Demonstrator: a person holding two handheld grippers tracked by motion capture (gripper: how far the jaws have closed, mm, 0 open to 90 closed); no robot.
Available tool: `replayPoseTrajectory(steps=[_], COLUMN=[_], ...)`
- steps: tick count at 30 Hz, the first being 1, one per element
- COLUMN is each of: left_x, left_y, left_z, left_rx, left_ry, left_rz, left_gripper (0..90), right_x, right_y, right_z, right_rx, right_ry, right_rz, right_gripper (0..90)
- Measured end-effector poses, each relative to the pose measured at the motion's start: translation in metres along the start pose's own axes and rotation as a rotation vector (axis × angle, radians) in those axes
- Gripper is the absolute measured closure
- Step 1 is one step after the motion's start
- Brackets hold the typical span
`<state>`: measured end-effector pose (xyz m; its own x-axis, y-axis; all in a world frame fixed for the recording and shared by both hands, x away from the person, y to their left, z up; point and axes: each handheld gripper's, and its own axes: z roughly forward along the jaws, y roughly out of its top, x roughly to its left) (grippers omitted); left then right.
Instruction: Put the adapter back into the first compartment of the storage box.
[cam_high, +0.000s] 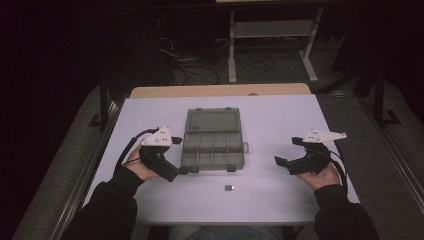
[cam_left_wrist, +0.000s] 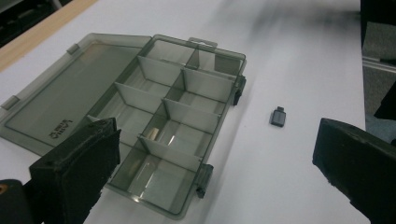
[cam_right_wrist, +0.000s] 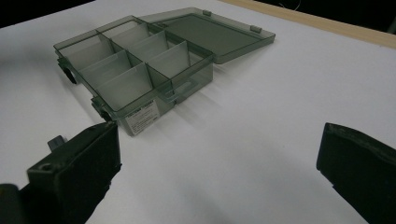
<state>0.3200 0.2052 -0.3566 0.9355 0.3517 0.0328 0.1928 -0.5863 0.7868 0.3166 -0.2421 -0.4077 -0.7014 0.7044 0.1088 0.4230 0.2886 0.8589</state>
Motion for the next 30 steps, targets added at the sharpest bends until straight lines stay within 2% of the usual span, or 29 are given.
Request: replayPoseTrajectory(steps=[17,30], left_x=[-0.013,-0.029], left_y=[0.011,0.016], left_z=[0.028,0.054], left_rx=[0.057,0.091], left_ry=[-0.056,-0.103], left_rz=[0.052,0.101], left_gripper=[0.4,0.5], right_x=[0.001,0.001], right_y=[0.0,0.0], right_z=[0.002,0.002], right_rx=[0.012,0.016], right_ry=[0.005,0.006], right_rz=[-0.008,-0.011], right_gripper=[0.0,0.0])
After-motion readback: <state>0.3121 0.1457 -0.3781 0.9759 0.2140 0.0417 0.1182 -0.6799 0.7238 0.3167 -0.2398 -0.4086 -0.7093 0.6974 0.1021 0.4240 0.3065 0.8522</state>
